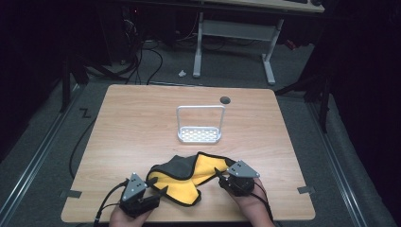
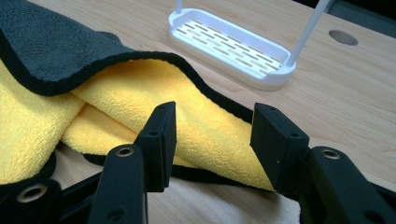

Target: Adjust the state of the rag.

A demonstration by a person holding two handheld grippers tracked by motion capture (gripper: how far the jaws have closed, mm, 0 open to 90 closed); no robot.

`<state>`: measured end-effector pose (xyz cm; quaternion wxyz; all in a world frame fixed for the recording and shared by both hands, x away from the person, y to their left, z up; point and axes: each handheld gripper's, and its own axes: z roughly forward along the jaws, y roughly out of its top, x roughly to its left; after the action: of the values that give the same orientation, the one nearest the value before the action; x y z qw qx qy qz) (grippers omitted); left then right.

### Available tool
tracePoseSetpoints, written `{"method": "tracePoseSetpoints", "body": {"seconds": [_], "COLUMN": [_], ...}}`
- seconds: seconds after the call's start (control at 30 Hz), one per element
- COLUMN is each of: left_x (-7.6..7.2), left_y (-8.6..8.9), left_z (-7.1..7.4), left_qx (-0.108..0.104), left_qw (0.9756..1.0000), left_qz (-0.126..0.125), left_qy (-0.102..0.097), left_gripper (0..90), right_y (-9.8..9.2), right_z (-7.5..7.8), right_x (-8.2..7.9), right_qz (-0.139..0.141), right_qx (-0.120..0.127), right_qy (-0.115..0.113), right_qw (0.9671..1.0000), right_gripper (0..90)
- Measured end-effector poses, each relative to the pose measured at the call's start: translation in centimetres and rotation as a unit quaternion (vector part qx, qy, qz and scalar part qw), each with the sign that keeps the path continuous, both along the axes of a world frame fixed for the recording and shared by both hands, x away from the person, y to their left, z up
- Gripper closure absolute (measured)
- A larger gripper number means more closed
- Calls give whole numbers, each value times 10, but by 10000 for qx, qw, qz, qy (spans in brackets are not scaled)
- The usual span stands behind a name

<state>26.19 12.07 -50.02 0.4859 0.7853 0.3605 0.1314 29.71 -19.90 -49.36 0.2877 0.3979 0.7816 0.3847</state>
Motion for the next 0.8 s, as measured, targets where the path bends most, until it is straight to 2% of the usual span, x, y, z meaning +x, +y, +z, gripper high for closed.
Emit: {"method": "tracePoseSetpoints", "body": {"seconds": [0.13,0.23,0.33,0.4,0.47,0.53,0.63,0.7,0.77,0.8], "left_x": [-7,-12,-11,-12,-12,-10,-11,-11,-14,-16], "left_y": [-26,-48,-67,-71,-72,-70,-69,-67,-67,-68], "left_z": [-2,-9,-18,-22,-24,-26,-27,-27,-25,-23], "left_qx": [-144,107,514,653,769,784,855,756,643,583], "left_qw": [9983,9962,9928,9910,9900,9892,9885,9893,9892,9896], "left_qz": [-530,-855,-1078,-1168,-1182,-1225,-1235,-1225,-1299,-1304], "left_qy": [169,92,94,76,82,182,174,240,213,157], "left_gripper": [439,422,425,492,638,754,890,900,897,829], "right_y": [-1,-1,5,11,22,32,45,49,53,54], "right_z": [-2,-4,-7,-9,-12,-15,-22,-25,-27,-27], "right_x": [1,3,3,2,0,-2,1,2,2,2], "right_qz": [3,24,189,366,566,713,863,899,931,943], "right_qx": [28,107,188,170,207,165,26,4,-81,-72], "right_qy": [54,139,294,357,475,553,719,780,774,758], "right_qw": [10000,9998,9992,9985,9971,9958,9937,9929,9926,9926], "right_gripper": [518,527,562,573,580,582,578,568,558,555]}}
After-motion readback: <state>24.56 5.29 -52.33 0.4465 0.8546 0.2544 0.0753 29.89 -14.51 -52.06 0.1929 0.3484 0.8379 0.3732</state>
